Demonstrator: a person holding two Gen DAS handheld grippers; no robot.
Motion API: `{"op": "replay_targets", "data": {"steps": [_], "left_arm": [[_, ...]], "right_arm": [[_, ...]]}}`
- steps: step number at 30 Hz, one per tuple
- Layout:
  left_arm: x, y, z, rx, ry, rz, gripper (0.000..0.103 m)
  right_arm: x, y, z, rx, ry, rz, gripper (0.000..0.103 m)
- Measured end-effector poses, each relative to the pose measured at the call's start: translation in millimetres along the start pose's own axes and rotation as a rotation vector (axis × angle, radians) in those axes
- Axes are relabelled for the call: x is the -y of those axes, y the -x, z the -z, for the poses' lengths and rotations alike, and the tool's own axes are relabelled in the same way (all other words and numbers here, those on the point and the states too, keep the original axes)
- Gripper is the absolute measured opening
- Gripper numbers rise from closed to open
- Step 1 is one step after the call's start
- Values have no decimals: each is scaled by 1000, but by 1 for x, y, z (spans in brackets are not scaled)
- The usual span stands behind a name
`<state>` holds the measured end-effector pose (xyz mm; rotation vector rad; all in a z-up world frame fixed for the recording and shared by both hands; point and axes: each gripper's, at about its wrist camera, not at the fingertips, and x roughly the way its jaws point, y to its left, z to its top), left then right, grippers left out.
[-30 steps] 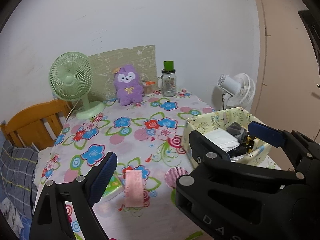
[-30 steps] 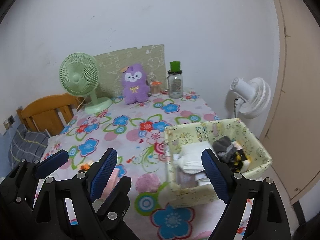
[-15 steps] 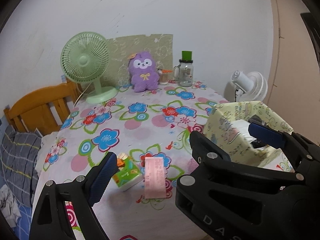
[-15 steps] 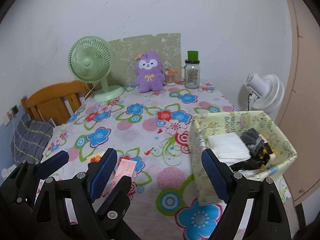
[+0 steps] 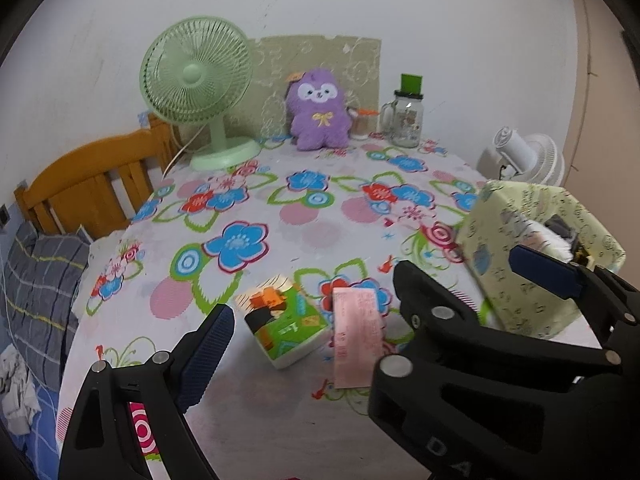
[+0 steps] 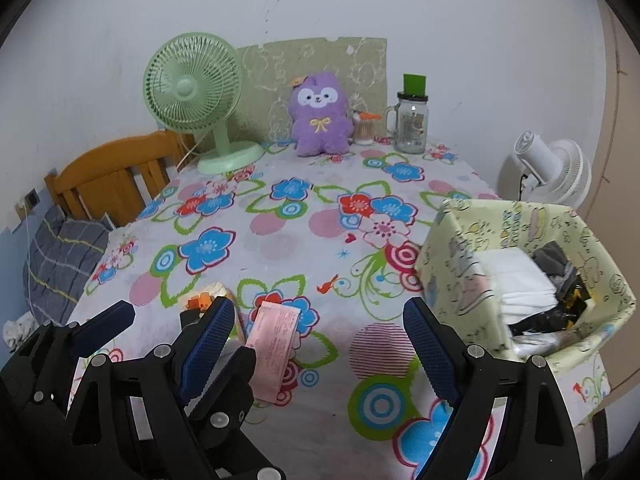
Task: Organize soft objects
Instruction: 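Move both tools back toward the green tissue pack and pink packet, then grasp the green tissue pack with the left tool while the right tool grasps the pink paper packet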
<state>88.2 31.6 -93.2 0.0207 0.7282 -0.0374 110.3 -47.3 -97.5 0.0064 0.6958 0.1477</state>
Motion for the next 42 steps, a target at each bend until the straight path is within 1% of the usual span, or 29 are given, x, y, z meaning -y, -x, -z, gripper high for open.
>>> {"op": "replay_targets", "data": {"steps": [8,17,20,27,32,36,39,42], "left_arm": [[-14,-31,6,-70,31,-21,93],[-22,-63,8,-138,48,-26,93],[-23,-68,8,-150,52,-27,93],[-25,-79,7,-160,57,-25,93],[-26,-81,7,-152,60,-18,93],[-28,-81,8,-144,62,-2,90],[-30,-79,10,-139,66,-4,90],[-34,-77,13,-135,67,0,86]], "right_arm": [[-7,-28,5,-57,24,7,89],[-6,-57,8,-125,7,3,89],[-5,-65,8,-142,3,2,89],[-6,-77,8,-168,-2,-4,89],[-5,-83,7,-181,-15,-5,89],[-8,-84,8,-180,-8,8,89],[-11,-84,9,-179,4,2,89],[-16,-84,10,-178,18,-3,89]]}}
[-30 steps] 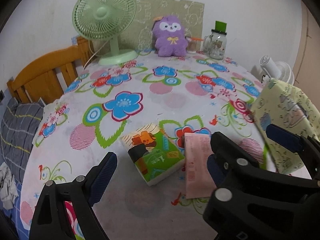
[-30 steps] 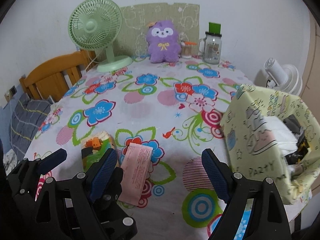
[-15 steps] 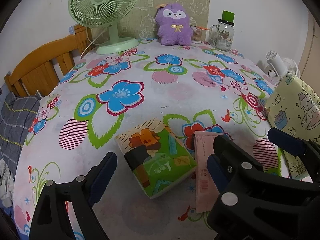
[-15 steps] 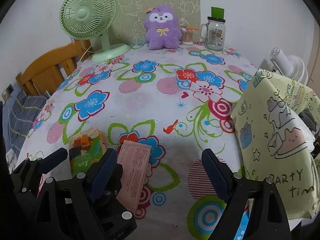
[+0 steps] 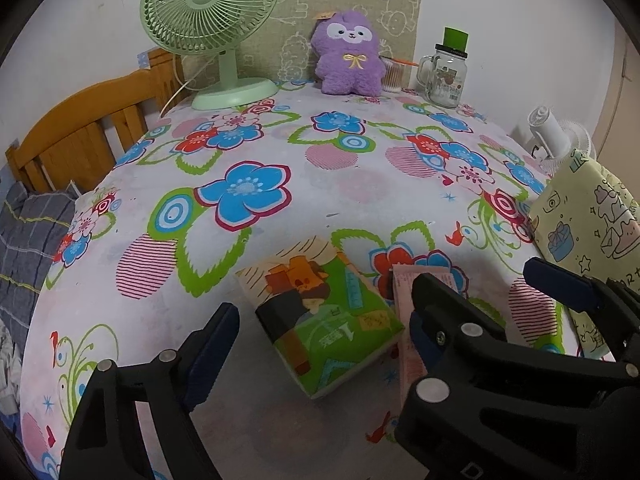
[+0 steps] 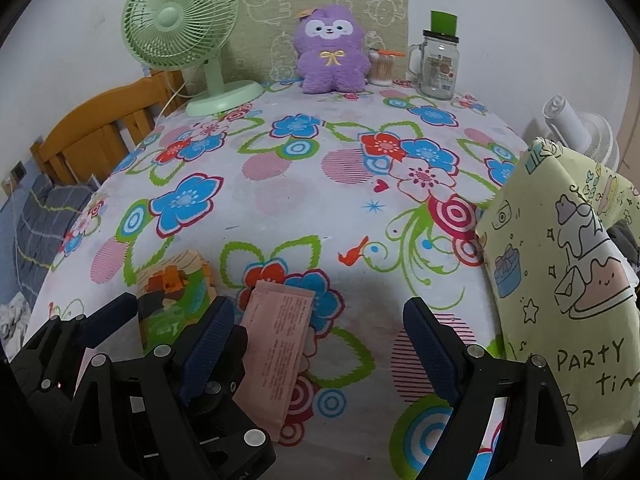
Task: Organize soft objects
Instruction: 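Grasp the green tissue pack with the left tool while the right tool grasps the pink paper packet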
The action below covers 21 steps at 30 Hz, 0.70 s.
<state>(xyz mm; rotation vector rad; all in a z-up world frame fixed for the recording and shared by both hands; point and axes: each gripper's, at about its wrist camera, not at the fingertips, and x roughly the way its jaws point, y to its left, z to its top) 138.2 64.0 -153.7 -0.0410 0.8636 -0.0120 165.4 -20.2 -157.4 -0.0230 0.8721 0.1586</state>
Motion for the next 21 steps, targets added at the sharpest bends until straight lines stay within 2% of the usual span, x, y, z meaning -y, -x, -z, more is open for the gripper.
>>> {"op": "replay_targets", "data": {"steps": [10,17,19,21], "left_arm": [[-13,2,8,-15,8,9,77],[-15,2,10,-13,-13,-2,76],[-15,1,9,-15,-14,-6,76],[-13,1,10,-15,-23,-18,77]], "right_arm": [[-17,-6,5,-32,31,-35,89],[-21,-11,3,-46,28,-32,88],[-19,-15,3,-51,17,-22,84],[-18,-19,2,-67,8,-22,74]]}}
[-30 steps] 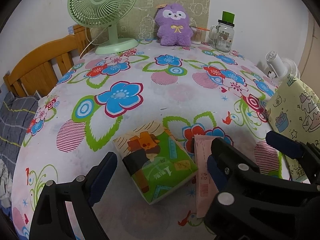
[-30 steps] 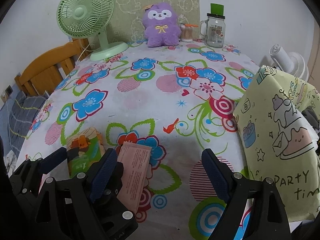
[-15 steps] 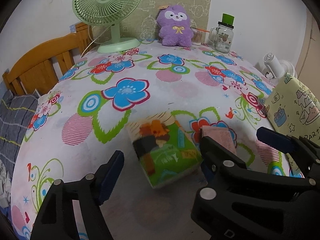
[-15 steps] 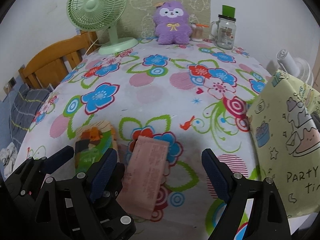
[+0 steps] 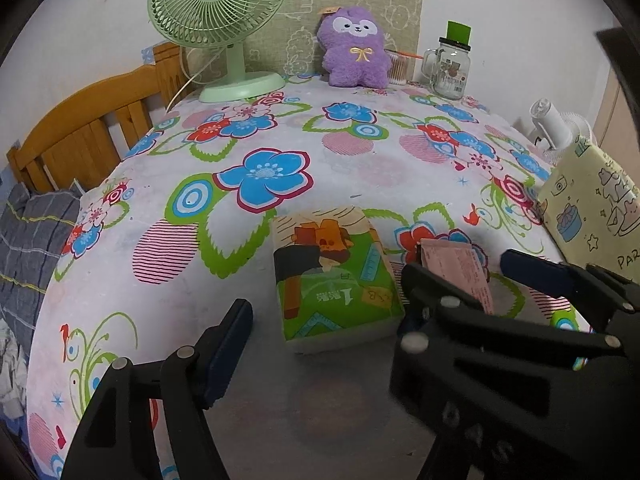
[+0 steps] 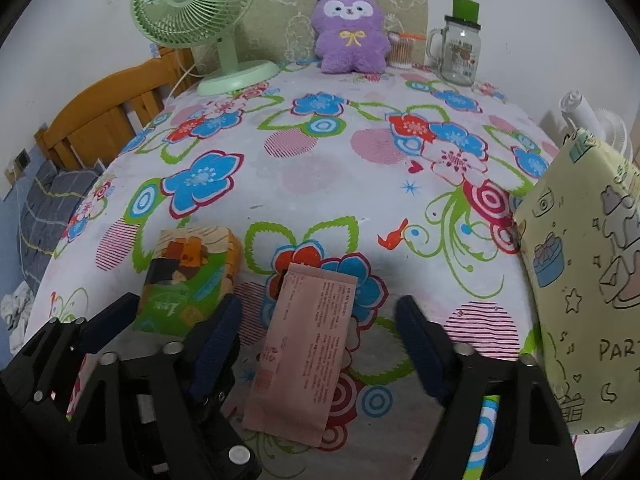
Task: Organize soft objects
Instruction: 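Grasp the green tissue pack with the left tool while the right tool grasps the pink paper packet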
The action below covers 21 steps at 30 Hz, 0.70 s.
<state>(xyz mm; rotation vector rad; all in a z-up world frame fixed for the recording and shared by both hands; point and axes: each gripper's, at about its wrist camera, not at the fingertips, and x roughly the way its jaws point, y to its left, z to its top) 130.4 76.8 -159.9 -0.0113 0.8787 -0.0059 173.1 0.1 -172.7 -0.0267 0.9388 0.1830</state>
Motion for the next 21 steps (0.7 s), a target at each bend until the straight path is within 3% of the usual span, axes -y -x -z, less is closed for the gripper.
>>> {"op": "replay_targets", "data": {"steps": [6,18,21], "left_arm": [[2,-2,-2,-9,3,-1,77],[10,-12,-16,-6,26,-3,78],[11,-15,-19,-2,26,-7,69]], "right_arm": [[-2,-3,-2,-7,26,10,47],[13,-3,-12,13,3,23,43],[15,-4,-15,15,-2,21,43]]}}
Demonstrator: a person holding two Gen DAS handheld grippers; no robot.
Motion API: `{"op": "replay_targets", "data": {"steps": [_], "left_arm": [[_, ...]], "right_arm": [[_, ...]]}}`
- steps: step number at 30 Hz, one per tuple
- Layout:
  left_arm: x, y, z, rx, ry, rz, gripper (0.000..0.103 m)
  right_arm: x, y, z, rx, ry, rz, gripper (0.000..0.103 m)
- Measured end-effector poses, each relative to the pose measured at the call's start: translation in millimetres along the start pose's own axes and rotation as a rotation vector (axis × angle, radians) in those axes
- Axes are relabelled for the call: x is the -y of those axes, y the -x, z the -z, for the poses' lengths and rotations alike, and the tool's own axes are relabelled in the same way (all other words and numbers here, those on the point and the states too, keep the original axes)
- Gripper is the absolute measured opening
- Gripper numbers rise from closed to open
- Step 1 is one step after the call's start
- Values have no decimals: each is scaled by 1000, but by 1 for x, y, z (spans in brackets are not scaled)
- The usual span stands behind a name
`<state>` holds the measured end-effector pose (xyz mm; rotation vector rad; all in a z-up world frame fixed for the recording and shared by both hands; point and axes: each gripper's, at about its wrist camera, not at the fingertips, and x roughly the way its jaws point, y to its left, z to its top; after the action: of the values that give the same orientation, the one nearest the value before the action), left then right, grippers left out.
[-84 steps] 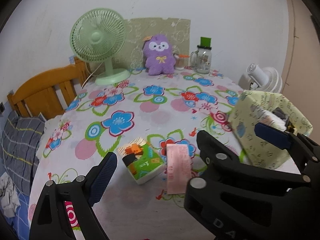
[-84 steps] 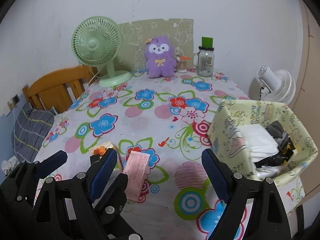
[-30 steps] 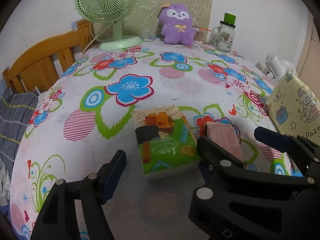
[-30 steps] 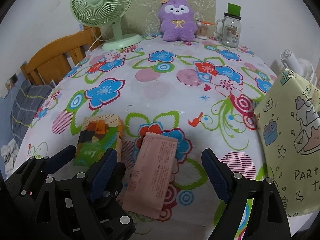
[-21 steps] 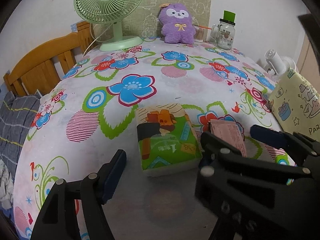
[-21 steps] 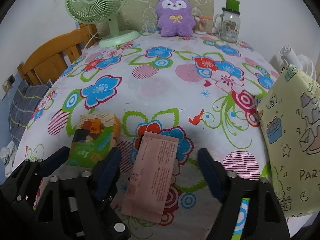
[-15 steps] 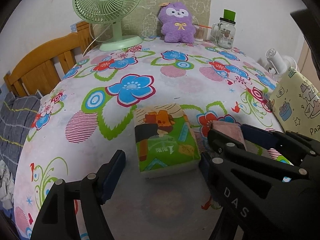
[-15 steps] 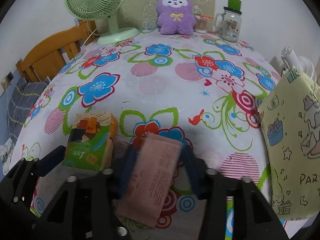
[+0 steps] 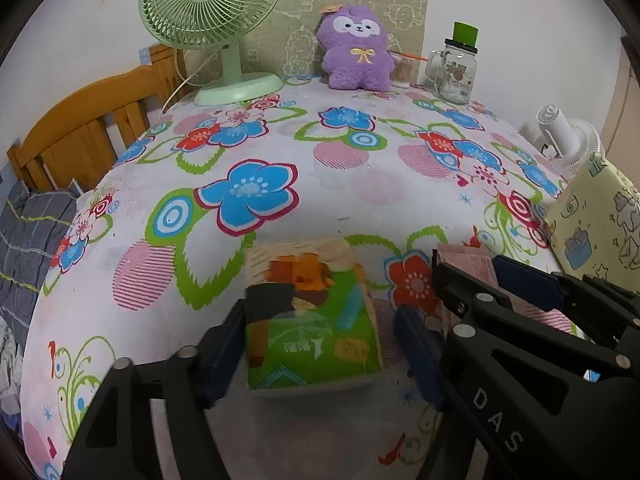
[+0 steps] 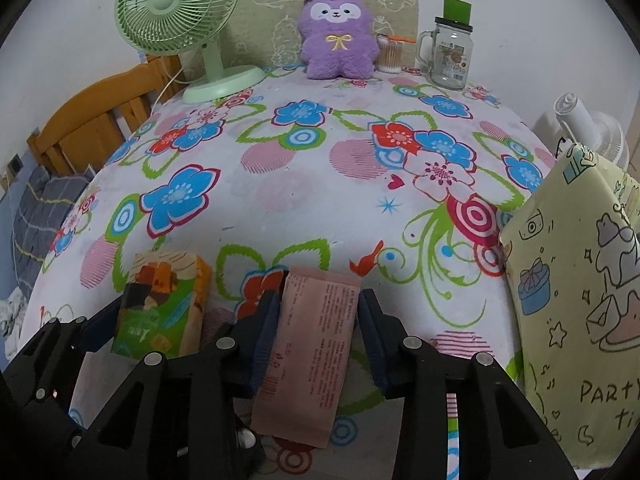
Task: Organize soft objects
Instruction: 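Grasp the green tissue pack with the left tool while the right tool grasps the pink paper packet, then lift and carry the tissue pack and pink packet over the fabric box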
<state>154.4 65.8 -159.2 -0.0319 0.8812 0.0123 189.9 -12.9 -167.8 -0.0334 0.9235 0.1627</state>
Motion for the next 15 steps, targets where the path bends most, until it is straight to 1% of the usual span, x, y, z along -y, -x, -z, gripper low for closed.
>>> {"op": "replay_targets", "data": {"steps": [3,7,15], "left_arm": [[0,0,-2,6,2,6,54],[1,1,-2,6,4,10,52],[7,18,0,35,0,23,51]], "right_arm": [[1,-1,-2,2,-8,-7,43],[1,0,-3,4,-8,-13,43],[4,14,-1,30,-14,-14,43]]}}
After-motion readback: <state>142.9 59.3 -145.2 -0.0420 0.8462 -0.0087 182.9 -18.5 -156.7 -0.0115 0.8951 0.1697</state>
